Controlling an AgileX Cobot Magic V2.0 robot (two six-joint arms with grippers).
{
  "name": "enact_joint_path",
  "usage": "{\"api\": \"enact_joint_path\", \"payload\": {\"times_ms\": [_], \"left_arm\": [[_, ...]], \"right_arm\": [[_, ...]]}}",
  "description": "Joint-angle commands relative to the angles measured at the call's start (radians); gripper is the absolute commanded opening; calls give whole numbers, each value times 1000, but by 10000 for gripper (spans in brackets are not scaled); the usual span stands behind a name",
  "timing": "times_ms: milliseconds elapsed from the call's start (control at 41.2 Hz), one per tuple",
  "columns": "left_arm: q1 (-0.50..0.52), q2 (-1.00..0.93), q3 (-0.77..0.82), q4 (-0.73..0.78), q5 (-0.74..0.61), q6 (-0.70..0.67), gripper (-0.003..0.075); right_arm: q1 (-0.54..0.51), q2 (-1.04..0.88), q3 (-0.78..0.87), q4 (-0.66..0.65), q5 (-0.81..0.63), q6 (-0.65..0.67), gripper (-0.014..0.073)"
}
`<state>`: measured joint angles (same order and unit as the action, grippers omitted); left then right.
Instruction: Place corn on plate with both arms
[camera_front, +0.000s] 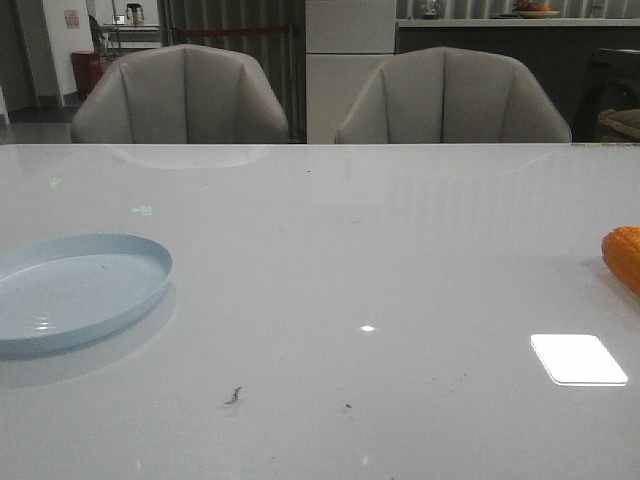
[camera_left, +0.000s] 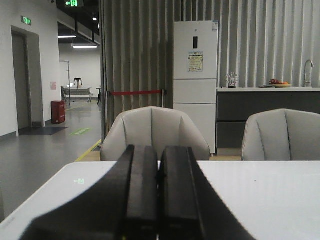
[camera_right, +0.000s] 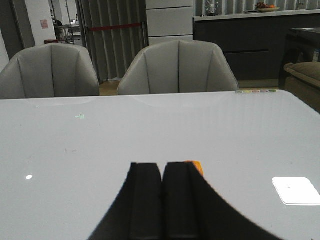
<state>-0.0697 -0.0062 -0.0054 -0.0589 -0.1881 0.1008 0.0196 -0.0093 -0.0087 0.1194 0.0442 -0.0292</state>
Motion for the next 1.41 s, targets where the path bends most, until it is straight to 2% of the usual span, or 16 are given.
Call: {"api": "enact_joint_path", "payload": {"times_ms": [0, 194, 509, 752, 970, 1116, 1261, 1310, 1383], "left_arm": [[-7, -17, -98, 25, -96, -1, 94], [-7, 41, -290, 100, 0, -1, 94], [-7, 401, -588, 102, 46, -1, 94], [-7, 683, -651, 101, 26, -1, 94], [-7, 832, -651, 101, 87, -1, 97], [-7, 878, -651, 94, 150, -1, 146], [-9, 911, -651, 59, 223, -1, 311], [-9, 923, -651, 59, 230, -1, 360], [-9, 945, -651, 37, 230, -1, 402]], "right_arm": [[0, -21, -121, 3, -36, -7, 57], [0, 81, -354, -18, 59, -8, 57], [0, 440, -679, -18, 71, -8, 57], [0, 684, -705, -18, 62, -8, 57], [0, 814, -705, -18, 105, -8, 65], [0, 868, -705, -18, 179, -8, 169], [0, 916, -705, -18, 223, -8, 379], [0, 932, -705, -18, 231, -8, 424], [0, 954, -705, -18, 233, -8, 445]]}}
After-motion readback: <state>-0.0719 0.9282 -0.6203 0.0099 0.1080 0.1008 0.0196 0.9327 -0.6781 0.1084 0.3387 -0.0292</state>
